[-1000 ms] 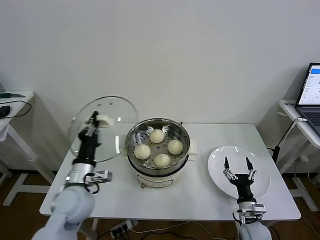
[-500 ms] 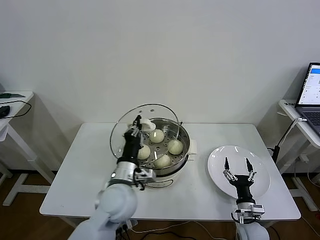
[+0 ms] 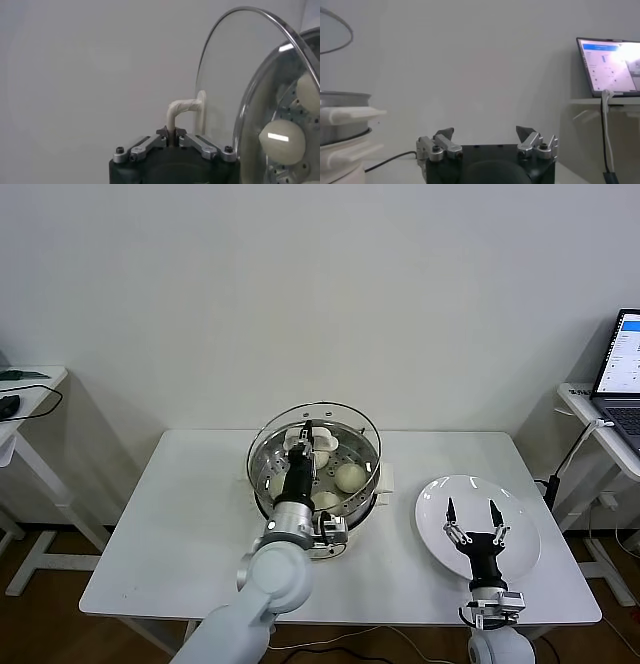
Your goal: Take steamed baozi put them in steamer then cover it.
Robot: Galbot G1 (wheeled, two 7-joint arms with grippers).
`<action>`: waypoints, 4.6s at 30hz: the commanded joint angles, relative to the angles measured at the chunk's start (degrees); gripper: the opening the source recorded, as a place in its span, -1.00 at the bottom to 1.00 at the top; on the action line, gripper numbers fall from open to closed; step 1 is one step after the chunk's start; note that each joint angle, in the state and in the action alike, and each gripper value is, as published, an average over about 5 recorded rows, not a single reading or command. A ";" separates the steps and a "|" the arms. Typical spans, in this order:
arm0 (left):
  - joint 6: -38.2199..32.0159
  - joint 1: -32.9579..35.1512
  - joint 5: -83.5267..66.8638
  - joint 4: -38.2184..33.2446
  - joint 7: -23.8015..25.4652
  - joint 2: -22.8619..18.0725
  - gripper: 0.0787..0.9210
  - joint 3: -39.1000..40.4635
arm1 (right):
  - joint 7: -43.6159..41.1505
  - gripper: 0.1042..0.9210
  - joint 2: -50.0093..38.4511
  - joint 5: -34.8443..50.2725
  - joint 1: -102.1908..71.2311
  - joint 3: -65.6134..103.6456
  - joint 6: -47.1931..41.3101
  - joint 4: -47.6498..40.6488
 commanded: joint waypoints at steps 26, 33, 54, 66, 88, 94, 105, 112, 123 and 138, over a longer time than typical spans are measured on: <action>-0.56 -1.74 8.30 9.48 3.11 -4.17 -0.74 1.06 | -0.04 0.76 0.06 -0.24 0.53 0.36 -0.12 -0.71; -0.53 -1.39 8.40 9.00 3.69 -3.85 -0.74 0.85 | -0.05 0.76 0.05 -0.19 0.72 0.30 -0.07 -0.96; -1.49 -1.23 9.69 10.36 3.52 -4.58 -0.74 0.36 | -0.16 0.76 0.10 -0.14 0.77 0.25 -0.11 -0.99; -2.37 -0.59 11.52 11.35 3.73 -5.31 -0.74 -0.83 | -0.20 0.76 0.00 -0.11 0.91 0.13 -0.21 -0.89; -1.99 0.93 10.12 5.18 4.08 -3.43 -0.03 -1.68 | -0.48 0.76 0.48 -0.54 0.58 -0.42 -0.20 -0.71; -1.40 2.14 7.63 0.94 4.65 -1.25 0.38 -1.51 | -0.49 0.76 0.67 -0.75 0.73 -0.63 -0.32 -0.48; 2.33 7.10 -5.41 -11.74 4.63 4.79 0.77 -2.14 | -0.06 0.76 0.11 -0.58 0.72 -0.54 -1.94 0.24; -1.52 12.71 -24.71 -20.40 -2.11 8.16 0.77 -13.01 | 3.26 0.76 -1.25 0.86 -0.39 -1.55 -8.25 2.97; -27.70 27.42 -75.59 -11.26 -11.87 3.65 0.77 -43.23 | -0.33 0.76 -2.14 7.58 -1.98 -1.39 -7.74 5.59; -46.27 35.03 -75.40 -2.97 -3.25 -0.34 0.77 -47.66 | 1.14 0.76 -1.28 7.32 -3.88 -2.17 -7.52 8.31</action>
